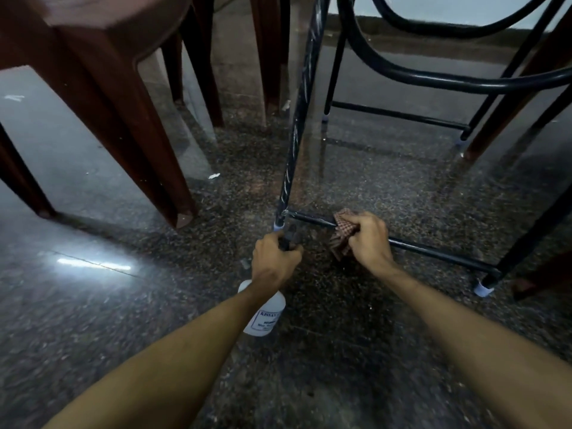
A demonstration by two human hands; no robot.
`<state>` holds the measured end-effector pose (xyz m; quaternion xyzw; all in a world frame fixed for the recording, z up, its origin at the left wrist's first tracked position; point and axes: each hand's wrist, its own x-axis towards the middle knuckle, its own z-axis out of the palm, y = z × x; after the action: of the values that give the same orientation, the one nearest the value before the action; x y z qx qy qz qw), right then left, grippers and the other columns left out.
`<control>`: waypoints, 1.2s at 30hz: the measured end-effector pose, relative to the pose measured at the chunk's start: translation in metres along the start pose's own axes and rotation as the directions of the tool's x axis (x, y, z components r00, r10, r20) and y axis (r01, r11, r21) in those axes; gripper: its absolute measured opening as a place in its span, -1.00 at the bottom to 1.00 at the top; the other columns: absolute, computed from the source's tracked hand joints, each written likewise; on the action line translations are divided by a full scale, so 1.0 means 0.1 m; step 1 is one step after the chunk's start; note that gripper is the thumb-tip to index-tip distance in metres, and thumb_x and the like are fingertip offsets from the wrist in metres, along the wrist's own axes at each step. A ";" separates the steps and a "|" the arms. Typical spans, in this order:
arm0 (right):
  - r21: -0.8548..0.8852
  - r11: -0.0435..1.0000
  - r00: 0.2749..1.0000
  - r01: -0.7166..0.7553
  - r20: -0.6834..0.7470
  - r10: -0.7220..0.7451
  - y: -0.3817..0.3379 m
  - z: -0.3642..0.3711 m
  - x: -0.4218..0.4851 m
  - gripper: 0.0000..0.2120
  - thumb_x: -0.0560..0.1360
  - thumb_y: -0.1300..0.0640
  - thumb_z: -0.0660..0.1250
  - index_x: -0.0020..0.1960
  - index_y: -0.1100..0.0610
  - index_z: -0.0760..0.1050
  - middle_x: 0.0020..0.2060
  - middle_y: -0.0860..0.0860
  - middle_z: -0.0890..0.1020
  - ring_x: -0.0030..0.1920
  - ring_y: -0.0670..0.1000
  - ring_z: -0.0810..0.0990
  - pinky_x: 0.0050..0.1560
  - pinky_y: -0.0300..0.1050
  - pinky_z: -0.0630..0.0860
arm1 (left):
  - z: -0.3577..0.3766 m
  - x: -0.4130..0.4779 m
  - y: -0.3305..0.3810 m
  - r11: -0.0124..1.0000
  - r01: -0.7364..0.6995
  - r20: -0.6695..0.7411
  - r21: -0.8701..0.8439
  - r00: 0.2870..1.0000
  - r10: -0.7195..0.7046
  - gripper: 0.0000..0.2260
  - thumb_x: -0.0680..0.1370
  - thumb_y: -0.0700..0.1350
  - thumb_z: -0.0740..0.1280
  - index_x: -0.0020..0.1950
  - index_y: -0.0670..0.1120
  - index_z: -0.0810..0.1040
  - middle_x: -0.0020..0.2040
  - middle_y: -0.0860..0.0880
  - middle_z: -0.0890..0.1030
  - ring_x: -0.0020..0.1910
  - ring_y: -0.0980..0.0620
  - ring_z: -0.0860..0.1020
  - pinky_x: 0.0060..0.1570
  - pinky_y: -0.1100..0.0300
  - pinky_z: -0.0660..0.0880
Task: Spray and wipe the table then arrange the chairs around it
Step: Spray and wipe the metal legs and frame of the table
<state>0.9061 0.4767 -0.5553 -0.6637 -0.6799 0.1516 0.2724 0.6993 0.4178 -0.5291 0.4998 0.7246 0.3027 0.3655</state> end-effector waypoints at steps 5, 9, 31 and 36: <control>0.072 0.995 0.992 0.075 0.099 -0.082 -0.65 0.47 0.13 -0.52 0.39 0.44 0.33 0.26 0.16 0.62 0.12 0.17 0.61 0.16 0.15 0.57 0.22 -0.23 0.39 | -0.16 0.08 -0.06 1.000 0.007 -0.081 -0.006 0.997 -0.008 -0.84 0.57 -0.08 0.42 -0.17 -0.11 0.60 -0.34 -0.07 0.54 -0.27 -0.18 0.56 -0.17 -0.05 0.52; 0.107 0.986 0.972 0.130 0.184 -0.148 -0.76 0.57 0.24 -0.49 0.35 0.41 0.34 0.27 0.17 0.62 0.13 0.14 0.60 0.16 0.15 0.57 0.24 -0.13 0.47 | -0.34 0.14 -0.08 1.000 0.019 -0.118 -0.019 0.993 -0.021 -0.81 0.58 -0.01 0.43 0.02 -0.14 0.66 -0.16 -0.12 0.61 -0.05 -0.23 0.60 0.02 -0.08 0.59; -0.417 0.506 0.655 0.755 0.432 -0.620 -0.94 0.80 0.19 -0.59 0.54 0.22 0.17 0.36 0.26 0.48 0.31 0.17 0.42 0.43 0.22 0.29 -0.06 -0.06 0.64 | -0.61 0.22 -0.31 0.995 -0.026 -0.166 -0.092 0.986 0.011 -0.80 0.47 -0.05 0.38 -0.30 -0.06 0.46 -0.36 -0.17 0.52 -0.26 -0.34 0.59 -0.21 -0.18 0.61; -0.348 0.600 0.685 0.720 0.498 -0.532 -0.43 0.62 -0.05 -0.48 0.54 0.22 0.32 0.48 0.08 0.33 0.35 0.10 0.36 0.43 0.15 0.29 0.03 0.06 0.63 | -0.63 0.29 -0.41 0.995 -0.042 -0.154 -0.096 0.988 0.027 -0.82 0.48 -0.08 0.37 -0.23 -0.16 0.47 -0.38 -0.12 0.44 -0.38 -0.22 0.45 -0.25 -0.22 0.61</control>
<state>0.8354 0.4783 -0.5812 -0.3867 -0.9217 -0.0316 -0.0045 0.6200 0.4276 -0.5338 0.4688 0.7259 0.3818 0.3279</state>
